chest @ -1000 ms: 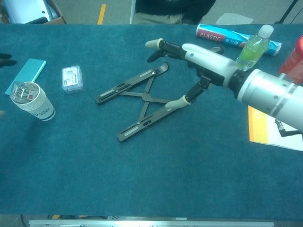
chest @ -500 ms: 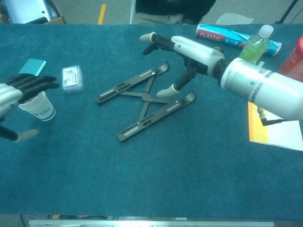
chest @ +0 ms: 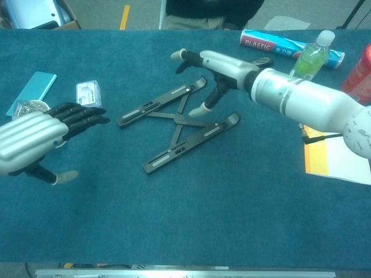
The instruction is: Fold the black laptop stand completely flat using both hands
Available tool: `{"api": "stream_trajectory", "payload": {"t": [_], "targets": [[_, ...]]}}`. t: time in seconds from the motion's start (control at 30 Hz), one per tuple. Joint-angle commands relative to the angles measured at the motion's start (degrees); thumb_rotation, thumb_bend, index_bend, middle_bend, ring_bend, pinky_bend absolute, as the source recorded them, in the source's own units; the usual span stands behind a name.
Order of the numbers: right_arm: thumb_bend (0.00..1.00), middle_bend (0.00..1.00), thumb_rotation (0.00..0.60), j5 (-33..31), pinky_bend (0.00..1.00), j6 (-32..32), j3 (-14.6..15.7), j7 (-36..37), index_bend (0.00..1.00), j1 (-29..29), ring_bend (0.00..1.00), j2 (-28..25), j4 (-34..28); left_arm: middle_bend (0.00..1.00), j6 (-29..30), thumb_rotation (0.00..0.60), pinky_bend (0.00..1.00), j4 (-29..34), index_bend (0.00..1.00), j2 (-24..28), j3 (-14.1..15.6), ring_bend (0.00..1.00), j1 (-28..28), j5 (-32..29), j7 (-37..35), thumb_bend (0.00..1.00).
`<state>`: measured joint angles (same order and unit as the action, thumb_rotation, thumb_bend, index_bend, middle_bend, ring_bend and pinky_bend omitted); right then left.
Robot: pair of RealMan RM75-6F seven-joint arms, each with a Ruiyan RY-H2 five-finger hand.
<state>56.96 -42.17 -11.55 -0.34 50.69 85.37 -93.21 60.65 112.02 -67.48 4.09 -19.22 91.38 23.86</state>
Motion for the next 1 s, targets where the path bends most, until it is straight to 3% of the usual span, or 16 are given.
{"api": "stream_trajectory", "payload": {"t": [0.03,0.27,0.37,0.8,1.0], "targets": [[0.02,0.18,0.6,2.9,0.0,-1.3,2.7,-2.1,0.0,-1.2,0.0,-1.5,-0.3,0.0,0.5,0.6,0.0,-0.3,0.0,0.2,0.1,0.0,0.2,-0.4,-0.2,0.25],[0.02,0.18,0.6,11.5,0.0,-5.2,8.9,-5.5,0.0,-5.3,0.0,-4.9,0.2,0.0,3.1,0.6,0.0,-1.8,0.0,1.3,1.1,0.0,1.5,-0.4,-1.5,0.25],[0.02,0.18,0.6,11.6,0.0,-5.2,10.2,-5.8,0.0,-6.5,0.0,-6.4,-0.1,0.0,4.4,0.6,0.0,-2.3,0.0,1.9,1.4,0.0,2.2,-0.2,-2.4,0.25],[0.02,0.26,0.6,11.1,0.0,-5.2,13.6,-9.5,0.0,-9.7,0.0,-7.7,0.0,0.0,8.0,0.6,0.0,-4.2,0.0,3.6,1.7,0.0,3.8,0.0,-5.8,0.25],[0.02,0.2,0.6,9.4,0.04,-4.8,13.0,-8.0,0.0,-10.9,0.0,-7.1,0.4,0.0,8.1,0.6,0.0,-4.9,0.0,3.7,1.7,0.0,4.1,-0.5,-6.7,0.25]]}}
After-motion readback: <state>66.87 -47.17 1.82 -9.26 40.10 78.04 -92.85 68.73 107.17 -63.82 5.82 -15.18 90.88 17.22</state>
